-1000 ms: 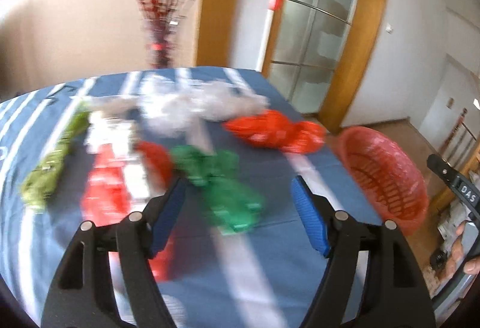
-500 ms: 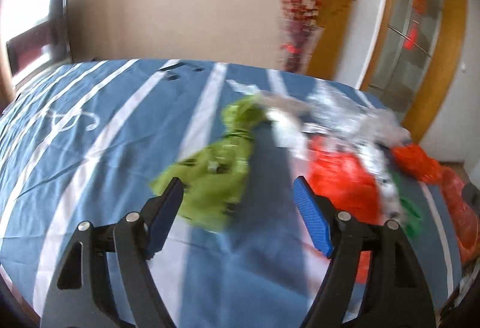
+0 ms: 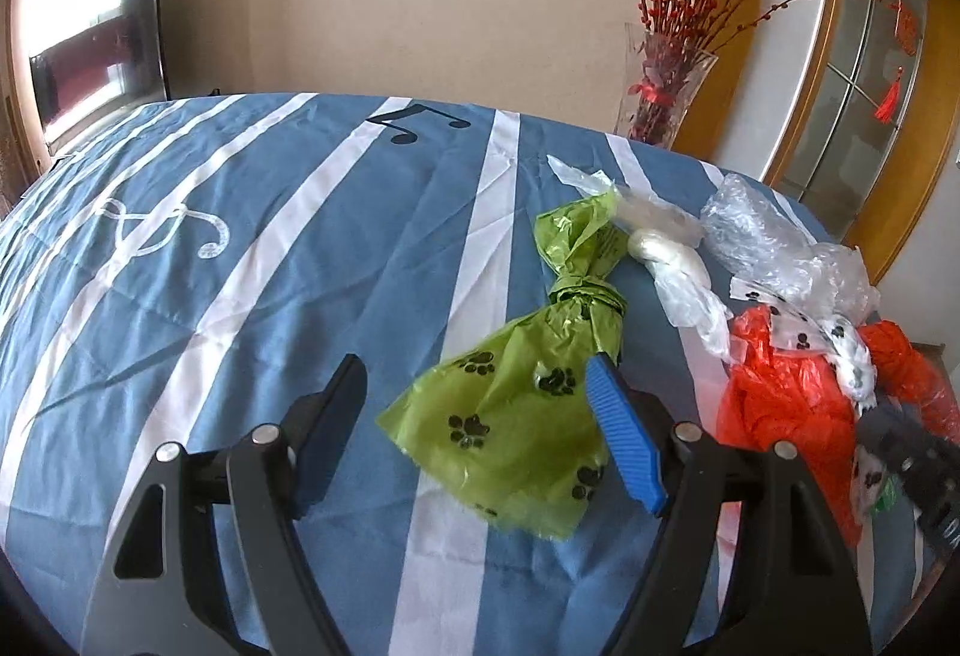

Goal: Collect trash
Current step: 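Move both tools back over the table toward the remaining bags, then grasp the green paw-print bag with the left gripper while the right holds a white-black bag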

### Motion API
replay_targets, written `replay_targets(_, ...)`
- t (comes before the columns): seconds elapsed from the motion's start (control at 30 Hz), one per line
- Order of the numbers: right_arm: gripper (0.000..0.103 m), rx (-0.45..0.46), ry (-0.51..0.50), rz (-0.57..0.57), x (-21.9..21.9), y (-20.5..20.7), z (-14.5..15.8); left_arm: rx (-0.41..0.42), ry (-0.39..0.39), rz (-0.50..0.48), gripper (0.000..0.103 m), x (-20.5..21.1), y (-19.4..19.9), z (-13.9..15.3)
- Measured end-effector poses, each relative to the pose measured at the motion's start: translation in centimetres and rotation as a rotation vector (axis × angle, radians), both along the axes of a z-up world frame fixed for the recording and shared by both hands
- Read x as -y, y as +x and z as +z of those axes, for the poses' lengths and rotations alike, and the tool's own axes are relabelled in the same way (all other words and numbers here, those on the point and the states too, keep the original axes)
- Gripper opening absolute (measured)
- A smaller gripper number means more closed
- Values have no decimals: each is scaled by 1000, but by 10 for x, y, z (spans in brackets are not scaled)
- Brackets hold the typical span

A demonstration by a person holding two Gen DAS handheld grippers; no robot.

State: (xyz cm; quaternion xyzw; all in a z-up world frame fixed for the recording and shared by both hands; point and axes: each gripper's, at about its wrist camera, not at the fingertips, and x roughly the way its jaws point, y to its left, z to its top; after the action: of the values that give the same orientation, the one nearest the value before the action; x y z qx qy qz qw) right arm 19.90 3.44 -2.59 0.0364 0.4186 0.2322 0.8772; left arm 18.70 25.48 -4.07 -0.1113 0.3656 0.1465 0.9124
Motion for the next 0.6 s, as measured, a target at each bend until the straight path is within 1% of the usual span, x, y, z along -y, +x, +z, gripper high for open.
replay_targets(0.03, 8, 2, -9, 4, 0, -1, -1, -4, -1, -3, 74, 0, 2, -1)
replay_targets(0.1, 4, 20, -11, 6, 4, -6, 1, -17, 1, -11, 74, 2, 8, -4)
replay_targets(0.23, 3, 66, 14, -13, 20, -14, 14, -38, -2, -26, 74, 5, 18, -8)
replay_targets(0.37, 3, 113, 45, -57, 42, -21, 30, -45, 17, -41, 74, 11, 25, -7)
replay_targets(0.47, 3, 138, 49, -80, 54, -24, 38, -65, 40, -48, 74, 16, 35, -8)
replay_targets(0.6, 3, 149, 40, -101, 66, -26, 42, -94, 32, -62, 74, 18, 48, -11)
